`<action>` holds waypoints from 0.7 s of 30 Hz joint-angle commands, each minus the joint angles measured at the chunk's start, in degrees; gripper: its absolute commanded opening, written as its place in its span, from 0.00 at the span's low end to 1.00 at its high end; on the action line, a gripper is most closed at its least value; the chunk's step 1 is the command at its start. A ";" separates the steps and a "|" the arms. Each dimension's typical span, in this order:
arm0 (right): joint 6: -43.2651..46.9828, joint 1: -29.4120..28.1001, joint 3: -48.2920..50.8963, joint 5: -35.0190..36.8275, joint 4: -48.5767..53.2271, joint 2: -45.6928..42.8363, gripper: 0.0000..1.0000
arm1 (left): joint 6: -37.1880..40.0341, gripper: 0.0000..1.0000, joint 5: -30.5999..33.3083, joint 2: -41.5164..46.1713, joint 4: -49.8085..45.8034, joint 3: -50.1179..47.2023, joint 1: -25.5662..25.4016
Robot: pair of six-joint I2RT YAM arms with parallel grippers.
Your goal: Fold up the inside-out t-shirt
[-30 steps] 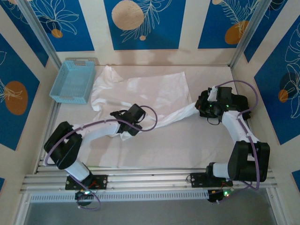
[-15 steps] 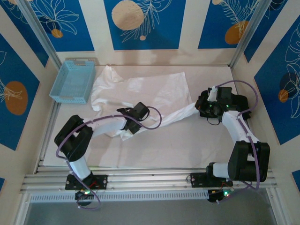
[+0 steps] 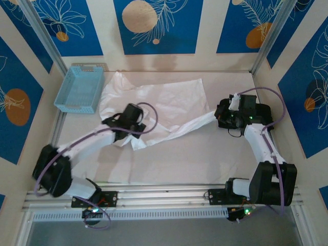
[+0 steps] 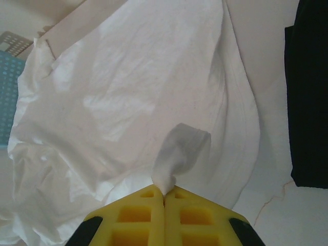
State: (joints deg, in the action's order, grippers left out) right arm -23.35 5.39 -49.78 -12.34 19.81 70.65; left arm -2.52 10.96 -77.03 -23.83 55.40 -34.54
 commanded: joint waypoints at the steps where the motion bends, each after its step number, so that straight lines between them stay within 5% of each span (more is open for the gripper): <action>1: 0.03 0.41 -1.20 -2.24 0.86 -2.41 0.00 | -8.95 0.00 -7.53 7.27 3.24 -2.91 4.31; 10: 0.28 2.34 -4.69 -0.16 3.85 -5.28 0.00 | -13.31 0.00 -13.15 16.10 3.08 -6.49 11.52; 21: 1.16 9.04 -7.43 5.04 6.03 -5.72 0.00 | -16.33 0.00 -19.08 6.84 7.86 -10.00 12.71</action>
State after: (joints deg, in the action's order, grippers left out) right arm -23.24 12.67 -55.40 -9.82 24.08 64.40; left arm -17.50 -5.58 -68.36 -18.70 46.35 -22.98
